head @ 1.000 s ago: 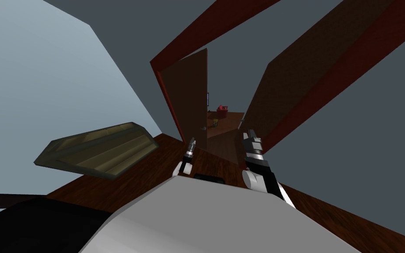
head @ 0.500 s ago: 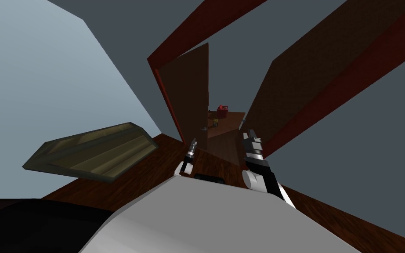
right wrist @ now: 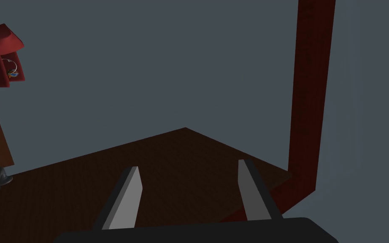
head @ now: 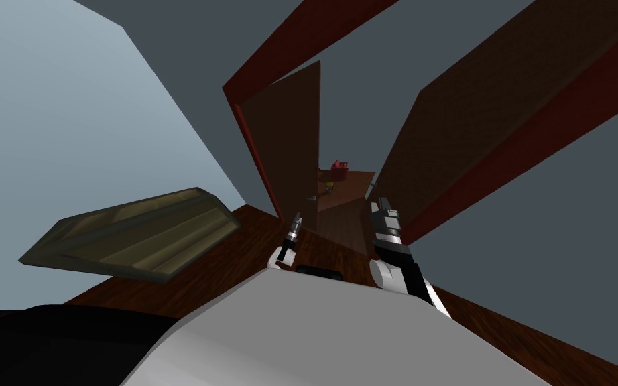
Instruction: Push the door open
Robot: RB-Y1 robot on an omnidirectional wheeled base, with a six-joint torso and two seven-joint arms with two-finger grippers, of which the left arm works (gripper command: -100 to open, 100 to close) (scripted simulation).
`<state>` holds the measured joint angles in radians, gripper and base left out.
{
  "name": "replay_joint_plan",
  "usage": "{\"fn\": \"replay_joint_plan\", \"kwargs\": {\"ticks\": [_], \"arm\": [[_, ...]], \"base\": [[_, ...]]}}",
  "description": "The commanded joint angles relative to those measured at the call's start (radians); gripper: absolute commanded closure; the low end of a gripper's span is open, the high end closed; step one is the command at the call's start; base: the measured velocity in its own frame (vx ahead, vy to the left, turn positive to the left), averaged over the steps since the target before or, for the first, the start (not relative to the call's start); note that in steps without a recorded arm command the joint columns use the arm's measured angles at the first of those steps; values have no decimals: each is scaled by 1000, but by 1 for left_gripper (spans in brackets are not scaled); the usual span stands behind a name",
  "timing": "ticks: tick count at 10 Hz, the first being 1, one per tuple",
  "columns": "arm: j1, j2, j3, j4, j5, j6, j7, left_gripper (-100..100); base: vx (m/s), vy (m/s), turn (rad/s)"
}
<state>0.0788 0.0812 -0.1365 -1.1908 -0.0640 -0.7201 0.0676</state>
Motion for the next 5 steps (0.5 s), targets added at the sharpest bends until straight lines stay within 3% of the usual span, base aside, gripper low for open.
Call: {"fn": "replay_joint_plan", "kwargs": {"ticks": [1, 4, 5], "arm": [[-20, -1, -6, 47, -1, -5, 6, -100], [-64, -4, -17, 145, -1, -19, 17, -100], [-64, -4, -17, 148, -1, -19, 17, -100]], "base": [[75, 35, -9], [101, 39, -6], [65, 44, -5]]}}
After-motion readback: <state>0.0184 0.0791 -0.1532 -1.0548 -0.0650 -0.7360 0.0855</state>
